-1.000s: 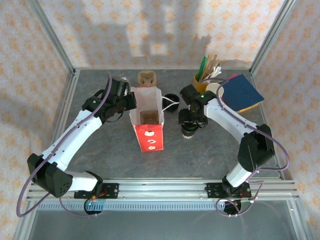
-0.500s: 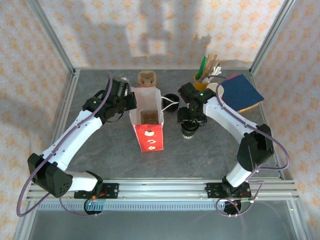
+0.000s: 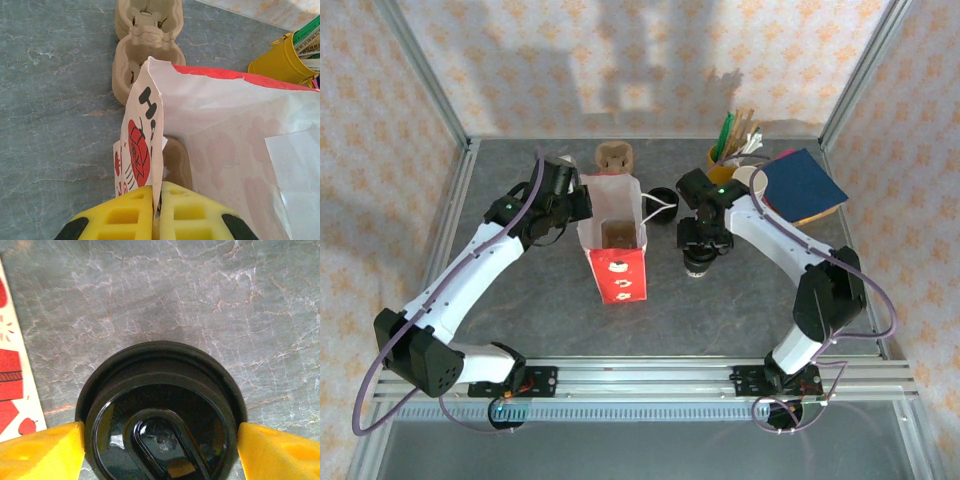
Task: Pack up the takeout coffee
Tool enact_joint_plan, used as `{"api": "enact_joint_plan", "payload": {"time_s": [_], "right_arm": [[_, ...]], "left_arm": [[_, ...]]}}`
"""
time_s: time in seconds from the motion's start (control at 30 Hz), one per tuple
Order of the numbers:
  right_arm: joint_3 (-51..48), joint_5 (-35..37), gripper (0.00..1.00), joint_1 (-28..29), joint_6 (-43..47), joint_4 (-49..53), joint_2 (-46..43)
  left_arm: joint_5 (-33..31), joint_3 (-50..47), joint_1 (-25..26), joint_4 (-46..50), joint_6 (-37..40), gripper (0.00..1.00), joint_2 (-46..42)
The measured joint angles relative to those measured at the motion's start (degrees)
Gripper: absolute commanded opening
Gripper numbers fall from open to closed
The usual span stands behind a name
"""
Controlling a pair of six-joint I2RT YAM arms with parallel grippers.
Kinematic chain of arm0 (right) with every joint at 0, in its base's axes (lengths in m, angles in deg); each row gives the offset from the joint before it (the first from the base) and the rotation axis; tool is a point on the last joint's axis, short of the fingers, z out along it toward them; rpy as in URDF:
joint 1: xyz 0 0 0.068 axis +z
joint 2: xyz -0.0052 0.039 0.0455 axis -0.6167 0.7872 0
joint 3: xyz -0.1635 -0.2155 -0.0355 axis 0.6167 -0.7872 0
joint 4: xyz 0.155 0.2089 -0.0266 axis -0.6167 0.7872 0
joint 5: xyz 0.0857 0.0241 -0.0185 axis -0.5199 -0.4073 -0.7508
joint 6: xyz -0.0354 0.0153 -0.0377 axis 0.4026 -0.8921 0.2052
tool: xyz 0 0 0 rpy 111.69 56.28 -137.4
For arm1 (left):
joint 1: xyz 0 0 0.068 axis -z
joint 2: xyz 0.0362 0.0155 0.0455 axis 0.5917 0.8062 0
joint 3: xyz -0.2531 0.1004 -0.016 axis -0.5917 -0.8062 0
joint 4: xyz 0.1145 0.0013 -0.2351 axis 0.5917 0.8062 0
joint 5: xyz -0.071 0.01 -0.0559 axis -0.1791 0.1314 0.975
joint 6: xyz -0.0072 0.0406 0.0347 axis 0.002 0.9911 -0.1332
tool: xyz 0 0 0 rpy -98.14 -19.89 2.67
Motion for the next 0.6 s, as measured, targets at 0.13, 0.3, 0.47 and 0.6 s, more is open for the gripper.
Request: {"api": "enact_joint_plan", "payload": {"time_s": [0.13, 0.3, 0.47, 0.6], "right_arm": [[-0.2, -0.2, 0.79, 0.0, 0.0, -0.2, 0.7], [-0.2, -0.2, 0.78, 0.0, 0.0, -0.2, 0.7], [-0.2, -0.2, 0.76, 0.0, 0.0, -0.2, 0.7], [-0.1, -0.2, 0.75, 0.0, 0.0, -0.2, 0.9]], "left_arm": [[0.0, -0.3, 0.0, -0.4, 0.0, 0.10, 0.0], [0.0, -0.3, 0.0, -0.4, 0.0, 0.10, 0.0], [0.0, -0.6, 0.0, -0.8, 0.0, 0.09, -0.1], [0.0, -0.7, 0.0, -0.9, 0.0, 0.10, -0.3]]}}
